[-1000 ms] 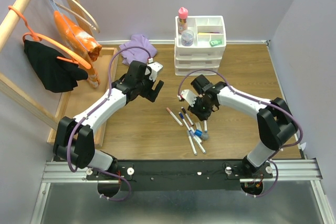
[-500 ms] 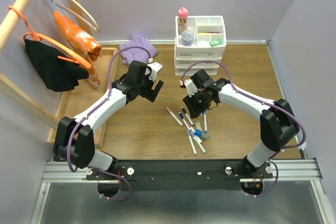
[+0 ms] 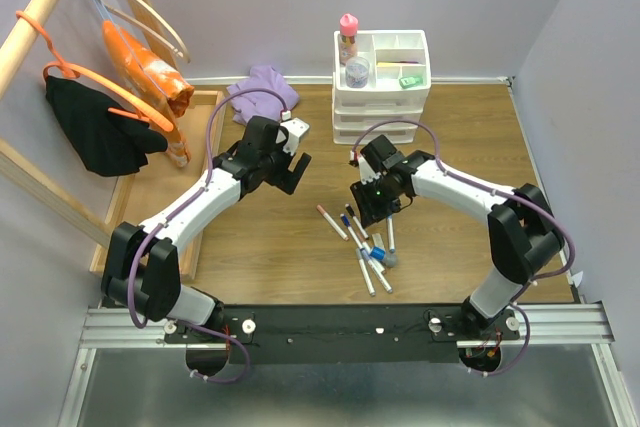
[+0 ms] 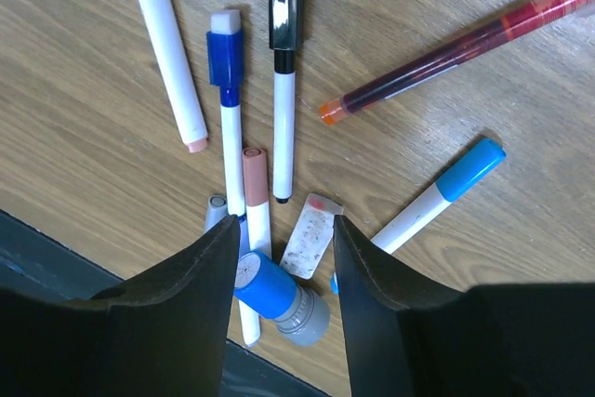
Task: Sort the stationery into containers
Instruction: Pick up the stationery from the center of the board, then place the stationery in the storage box.
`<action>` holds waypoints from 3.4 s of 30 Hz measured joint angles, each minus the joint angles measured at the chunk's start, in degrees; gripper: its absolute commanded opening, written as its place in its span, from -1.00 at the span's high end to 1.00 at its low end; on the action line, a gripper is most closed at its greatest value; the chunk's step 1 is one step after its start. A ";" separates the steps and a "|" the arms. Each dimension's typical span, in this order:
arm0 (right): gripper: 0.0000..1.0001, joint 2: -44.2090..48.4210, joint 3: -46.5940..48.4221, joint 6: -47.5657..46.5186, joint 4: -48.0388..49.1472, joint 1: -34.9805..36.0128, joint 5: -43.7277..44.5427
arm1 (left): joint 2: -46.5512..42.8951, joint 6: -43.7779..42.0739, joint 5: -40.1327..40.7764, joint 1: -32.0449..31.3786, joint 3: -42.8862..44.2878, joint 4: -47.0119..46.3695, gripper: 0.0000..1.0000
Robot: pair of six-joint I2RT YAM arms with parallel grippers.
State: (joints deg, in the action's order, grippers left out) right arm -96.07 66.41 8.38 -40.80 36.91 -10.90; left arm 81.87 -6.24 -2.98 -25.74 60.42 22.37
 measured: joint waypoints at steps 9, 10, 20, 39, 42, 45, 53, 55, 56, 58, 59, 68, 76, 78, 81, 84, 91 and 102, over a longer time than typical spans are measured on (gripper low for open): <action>0.00 -1.53 -1.55 1.75 -0.02 0.00 1.44 | 0.00 0.00 0.42 -0.02 -0.83 0.00 -0.96; 0.00 -1.57 -2.12 1.99 0.00 0.00 1.66 | 0.00 0.00 0.44 0.00 -0.87 0.02 -0.96; 0.03 -2.69 -4.61 2.78 -0.83 0.00 2.71 | 0.00 0.02 0.63 0.00 -0.87 -0.07 -0.97; 0.99 -4.61 -1.44 2.27 -3.19 0.46 5.88 | 0.00 0.00 0.61 0.00 -0.85 -0.13 -0.96; 0.99 -2.62 3.63 1.46 -4.94 -0.02 7.15 | 0.04 0.00 0.59 0.42 -0.22 0.87 -0.96; 0.99 -1.14 13.77 0.26 -5.75 -1.75 7.89 | 0.52 -0.20 0.57 0.68 2.01 1.86 -0.95; 0.99 -4.28 42.34 -1.95 -2.40 -11.91 11.78 | 0.79 -1.18 -0.24 1.03 4.59 3.48 -0.95; 0.99 -8.13 50.51 -2.40 0.42 -15.45 12.72 | 0.87 -1.29 -0.50 1.03 4.92 3.69 -0.95; 0.99 -9.35 52.41 -2.58 1.09 -16.33 13.14 | 0.96 -1.36 -0.59 1.03 5.11 3.93 -0.95; 0.99 -13.27 58.03 -2.89 2.01 -19.21 14.12 | 1.22 -1.46 -0.68 1.03 5.60 4.20 -0.95; 0.99 -14.97 59.76 -2.97 2.82 -20.20 14.53 | 1.31 -1.49 -0.70 1.03 5.77 4.24 -0.95; 0.99 -21.70 61.70 -5.81 5.07 -22.56 19.34 | 1.68 -1.49 -0.70 1.03 6.27 4.79 -0.95; 0.76 -21.24 56.43 -6.99 10.47 -22.77 21.59 | 2.34 -1.44 -0.72 1.03 6.56 4.83 -0.95; 0.52 -20.55 55.17 -7.02 11.61 -22.77 22.12 | 2.73 -1.44 -0.72 0.96 6.71 4.81 -0.95; 0.19 -19.96 53.53 -7.48 12.35 -22.77 22.53 | 3.06 -1.44 -0.72 0.96 6.75 4.83 -0.95; 0.17 -19.96 53.11 -7.52 12.48 -22.77 22.95 | 3.26 -1.44 -0.74 0.85 6.91 4.83 -0.95; 0.12 -18.99 53.07 -7.19 12.31 -22.77 23.32 | 3.28 -1.40 -0.76 0.52 7.10 4.79 -0.95; 0.28 -10.12 50.47 -5.40 12.07 -22.77 22.88 | 3.28 -0.55 -1.46 0.24 7.17 4.50 -0.95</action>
State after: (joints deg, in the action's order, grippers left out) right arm -106.19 116.88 2.98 -28.73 14.13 11.99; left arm 85.14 -6.79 -4.45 -25.50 67.59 26.87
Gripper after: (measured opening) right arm 0.386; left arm 0.976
